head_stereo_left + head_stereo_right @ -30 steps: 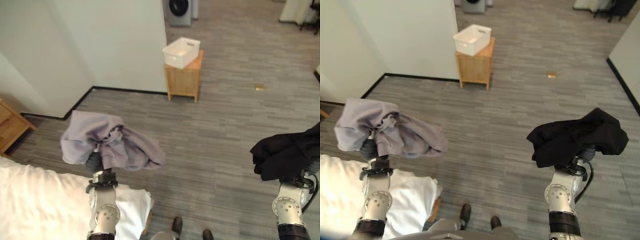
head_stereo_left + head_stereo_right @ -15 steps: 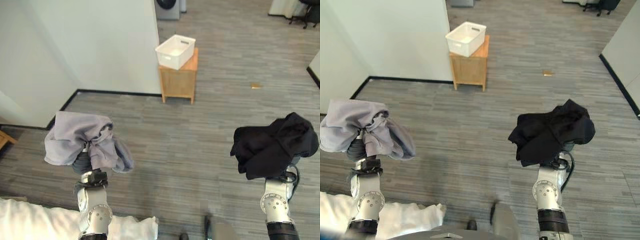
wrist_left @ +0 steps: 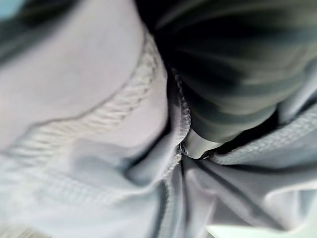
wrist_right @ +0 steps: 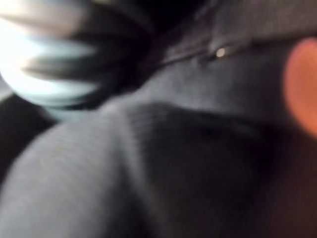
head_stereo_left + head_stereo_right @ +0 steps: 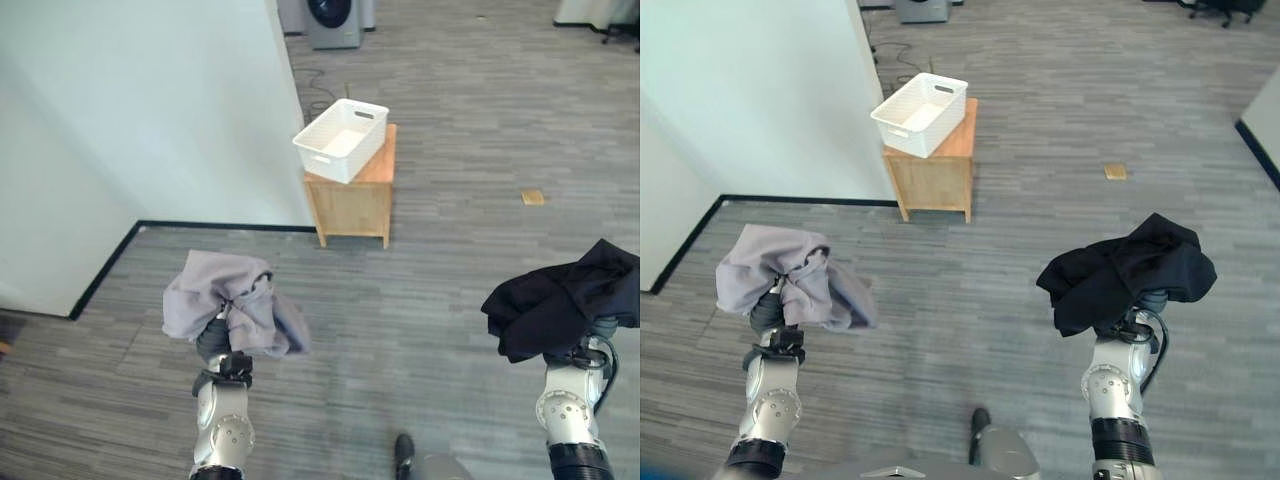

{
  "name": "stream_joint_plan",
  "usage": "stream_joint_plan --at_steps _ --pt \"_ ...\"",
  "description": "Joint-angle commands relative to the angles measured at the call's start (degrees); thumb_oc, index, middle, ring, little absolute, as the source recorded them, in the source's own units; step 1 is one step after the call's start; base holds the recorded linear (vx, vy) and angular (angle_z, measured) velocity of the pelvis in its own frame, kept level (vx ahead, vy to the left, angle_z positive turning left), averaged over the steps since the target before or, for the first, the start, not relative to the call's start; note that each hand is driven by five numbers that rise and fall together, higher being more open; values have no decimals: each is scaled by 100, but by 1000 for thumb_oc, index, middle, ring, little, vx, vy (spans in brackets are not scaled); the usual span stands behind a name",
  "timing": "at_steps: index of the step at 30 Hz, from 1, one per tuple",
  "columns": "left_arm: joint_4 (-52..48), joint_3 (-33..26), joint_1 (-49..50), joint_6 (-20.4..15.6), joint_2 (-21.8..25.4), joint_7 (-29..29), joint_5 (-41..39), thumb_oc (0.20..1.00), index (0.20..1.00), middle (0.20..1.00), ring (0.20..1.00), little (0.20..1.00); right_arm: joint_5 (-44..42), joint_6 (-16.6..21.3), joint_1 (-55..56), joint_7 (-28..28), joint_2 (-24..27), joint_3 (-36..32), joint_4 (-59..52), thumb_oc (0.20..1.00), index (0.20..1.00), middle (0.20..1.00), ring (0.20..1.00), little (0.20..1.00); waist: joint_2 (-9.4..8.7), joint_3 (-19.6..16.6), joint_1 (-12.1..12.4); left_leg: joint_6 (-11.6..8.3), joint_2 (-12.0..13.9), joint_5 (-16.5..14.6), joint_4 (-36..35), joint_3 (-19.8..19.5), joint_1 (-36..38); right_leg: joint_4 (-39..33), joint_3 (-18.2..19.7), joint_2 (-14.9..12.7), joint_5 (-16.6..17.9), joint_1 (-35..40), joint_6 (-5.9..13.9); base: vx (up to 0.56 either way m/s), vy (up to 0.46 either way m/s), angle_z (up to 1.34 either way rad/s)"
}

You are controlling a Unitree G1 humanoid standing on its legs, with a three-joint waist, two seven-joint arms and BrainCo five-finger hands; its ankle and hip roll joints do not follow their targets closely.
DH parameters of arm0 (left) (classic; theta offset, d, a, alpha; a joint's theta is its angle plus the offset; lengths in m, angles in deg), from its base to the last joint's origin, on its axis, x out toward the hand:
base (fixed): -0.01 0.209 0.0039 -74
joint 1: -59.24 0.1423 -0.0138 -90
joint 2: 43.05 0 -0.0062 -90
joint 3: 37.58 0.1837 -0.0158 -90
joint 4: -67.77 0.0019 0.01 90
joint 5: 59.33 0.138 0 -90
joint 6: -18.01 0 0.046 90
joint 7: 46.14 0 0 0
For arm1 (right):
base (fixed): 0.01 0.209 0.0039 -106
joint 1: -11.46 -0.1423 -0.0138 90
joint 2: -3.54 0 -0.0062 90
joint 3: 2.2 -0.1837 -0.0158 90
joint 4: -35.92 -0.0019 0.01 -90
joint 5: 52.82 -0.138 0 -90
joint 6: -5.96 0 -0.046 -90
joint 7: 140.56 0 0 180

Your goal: Pick up bed clothes into laundry basket.

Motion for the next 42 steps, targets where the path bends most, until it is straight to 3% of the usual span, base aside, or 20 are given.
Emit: stream_joint_plan --at_steps 1,2,3,5,9,10,11,12,13,14,15,17,19,21,22,23,26,34,37,42 --pt "-241 17 -253 -211 487 -155 15 200 200 200 200 200 118 180 -371 -139 509 154 -770 200 200 200 200 200 -42 -75 128 102 72 733 -2411 146 297 -555 153 -384 491 446 1495 730 -56 -19" --pt "-268 40 -160 -185 484 -191 43 200 200 200 200 200 315 126 -372 -183 589 270 -954 200 200 200 200 200 4 -143 288 159 0 766 -3847 182 214 -650 211 -353 313 784 1590 596 -19 -24" --pt "-269 40 -158 -185 482 -191 43 200 200 200 200 200 319 124 -369 -178 589 271 -960 200 200 200 200 200 -8 -148 291 164 -15 815 -3919 193 240 -655 215 -368 325 777 1592 629 25 -27" --pt "-346 -81 16 -221 488 -218 116 200 200 200 200 200 556 -31 -290 -259 596 524 -907 200 200 200 200 200 134 -324 609 123 -247 1185 -6102 -121 212 -792 382 -141 65 1286 1666 660 15 -28" --pt "-412 -339 72 -273 502 -87 268 200 200 200 200 200 664 -190 -244 -302 499 614 -987 200 200 200 200 200 105 -435 687 51 -177 1464 -6199 302 321 -799 471 -212 -14 1754 1733 542 33 -48" --pt "-504 -444 158 -275 505 -89 286 200 200 200 200 200 643 -261 -222 -357 413 620 -1054 200 200 200 200 200 88 -548 741 154 -168 1426 -6224 340 442 -658 447 -319 2 1792 1824 830 225 7" --pt "-557 -518 335 -258 491 -104 465 200 200 200 200 200 748 -290 -91 -429 209 649 -1049 200 200 200 200 200 -64 -743 935 453 -415 1262 -5919 393 576 420 350 -792 569 1706 2226 795 281 -22" --pt "-577 -538 297 -258 521 -41 486 200 200 200 200 200 771 -293 -63 -407 167 674 -1001 200 200 200 200 200 -95 -720 965 628 -567 1062 -5825 417 753 1370 302 -1029 1327 1432 2436 576 239 -44" --pt "-579 -539 294 -256 521 -39 487 200 200 200 200 200 773 -293 -66 -406 167 674 -1001 200 200 200 200 200 -83 -733 986 630 -544 1063 -5814 434 728 1382 330 -1014 1338 1396 2437 400 225 -48" --pt "-620 -523 169 -308 661 76 550 200 200 200 200 200 697 -271 -114 -402 42 737 -990 200 200 200 200 200 101 -527 835 805 -534 873 -5816 242 1170 2828 605 -814 1864 644 2385 229 143 -39" --pt "-617 -527 162 -309 660 75 549 200 200 200 200 200 696 -271 -122 -403 44 737 -988 200 200 200 200 200 118 -534 845 802 -510 887 -5817 249 1150 2846 618 -792 1875 607 2380 381 190 -23" --pt "-679 -466 100 -347 738 57 565 200 200 200 200 200 726 -162 -186 -305 0 656 -959 200 200 200 200 200 326 -475 633 872 -479 742 -5948 -44 1548 3269 694 -558 1439 -49 2196 361 105 63" --pt "-751 -422 13 -342 825 46 622 200 200 200 200 200 687 -131 -167 -310 -46 567 -1046 200 200 200 200 200 421 -441 453 837 -453 701 -6108 -269 1897 2763 549 -662 1036 -460 2015 392 -4 83" --pt "-818 -279 -209 -328 969 -45 561 200 200 200 200 200 751 -73 -246 -243 123 432 -1049 200 200 200 200 200 313 -449 266 663 -511 461 -6172 -604 2189 545 444 -901 918 -528 2050 455 -175 90" --pt "-812 -272 -214 -329 975 -47 558 200 200 200 200 200 753 -72 -247 -242 120 427 -1045 200 200 200 200 200 328 -431 247 662 -495 435 -6169 -632 2226 426 403 -889 950 -422 2052 360 -165 97" --pt "-749 -186 -358 -354 1013 -81 527 200 200 200 200 200 837 10 -267 -156 258 316 -1053 200 200 200 200 200 232 -370 136 634 -524 375 -6110 -842 2260 45 831 -746 909 -229 2131 171 -123 75" --pt "-835 -240 -212 -336 863 -153 569 200 200 200 200 200 949 4 -295 -218 448 141 -1480 200 200 200 200 200 58 -442 277 641 -547 260 -6071 -774 2289 16 737 -859 1181 -43 2267 218 -154 131" --pt "-768 -148 245 -128 791 -271 362 200 200 200 200 200 1149 -187 -1313 -208 1757 512 -1133 200 200 200 200 200 -93 -679 558 517 -387 245 -6201 -984 2320 -734 387 -730 917 474 2096 135 -87 4" --pt "-795 94 433 -52 967 -476 220 200 200 200 200 200 1562 -592 -2093 -259 2845 1225 -81 200 200 200 200 200 -210 -691 760 468 -345 242 -6294 -1140 2307 -795 231 -689 821 572 2072 75 -45 11" --pt "-854 498 575 120 1038 -714 10 200 200 200 200 200 2408 -1010 -3596 -123 3361 2333 1700 200 200 200 200 200 -263 -693 971 426 -370 285 -6294 -1374 2162 -865 6 -678 815 594 2067 56 -4 25"
